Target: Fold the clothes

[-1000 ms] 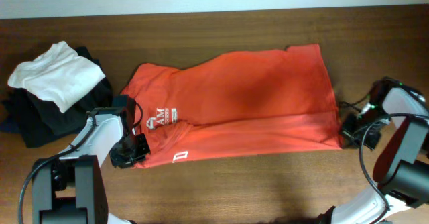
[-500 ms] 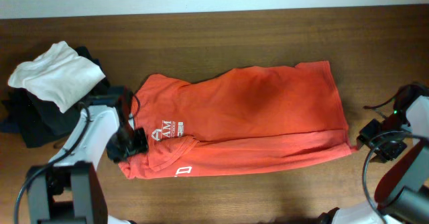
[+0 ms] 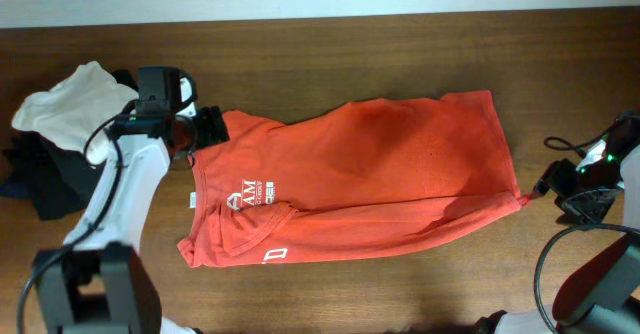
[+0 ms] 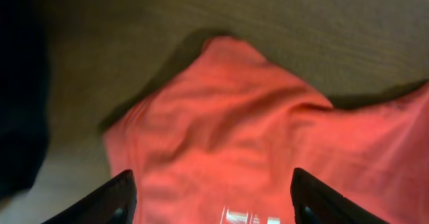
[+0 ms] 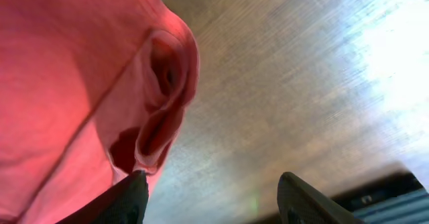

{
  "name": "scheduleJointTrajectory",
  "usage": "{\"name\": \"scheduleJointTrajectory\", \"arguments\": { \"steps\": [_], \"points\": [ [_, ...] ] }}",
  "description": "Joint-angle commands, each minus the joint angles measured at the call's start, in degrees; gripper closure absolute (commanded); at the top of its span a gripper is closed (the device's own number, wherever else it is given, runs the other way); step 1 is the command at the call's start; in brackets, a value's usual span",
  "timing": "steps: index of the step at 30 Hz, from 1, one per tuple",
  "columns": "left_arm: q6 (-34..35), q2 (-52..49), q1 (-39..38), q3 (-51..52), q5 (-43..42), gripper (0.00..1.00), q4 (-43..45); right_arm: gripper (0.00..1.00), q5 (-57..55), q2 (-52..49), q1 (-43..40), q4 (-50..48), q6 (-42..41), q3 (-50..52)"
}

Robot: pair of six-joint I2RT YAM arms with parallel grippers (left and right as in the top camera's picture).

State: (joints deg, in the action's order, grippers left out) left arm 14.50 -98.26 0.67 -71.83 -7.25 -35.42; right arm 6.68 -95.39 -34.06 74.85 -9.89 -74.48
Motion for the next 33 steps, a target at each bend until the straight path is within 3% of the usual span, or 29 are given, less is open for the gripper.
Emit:
{"name": "scheduleJointTrajectory", "arguments": {
  "steps": [1,7,8,12,22,33],
  "points": [
    [-2.4,-5.7,-0.3,-2.3,-2.0,0.27,4.5,0.35,-7.6,1.6,0.3,2.0,-2.3,-1.1],
    [-2.4,-10.3,-0.7,-3.2,-2.5,0.27,11.1,0.32,-19.1,1.6,0.2,3.5,-11.0,-1.1],
    [-2.4,-10.5,-0.7,-3.2,-2.6,0.27,11.2,0.24,-18.7,1.6,0.2,3.4,-11.0,-1.1],
    [-2.4,-10.7,-0.7,-3.2,-2.7,0.27,11.0,0.2,-20.9,1.6,-0.4,3.8,-12.3,-1.1],
    [-4.4,-11.6,-3.6,-3.7,-4.1,0.27,15.1,0.17,-12.1,1.6,-0.7,2.2,-8.4,-1.1],
    [-5.0,-21.7,-5.1,-9.4,2.0,0.27,16.4,0.16,-9.7,1.6,-0.7,1.7,-6.4,-1.1]
  ]
}}
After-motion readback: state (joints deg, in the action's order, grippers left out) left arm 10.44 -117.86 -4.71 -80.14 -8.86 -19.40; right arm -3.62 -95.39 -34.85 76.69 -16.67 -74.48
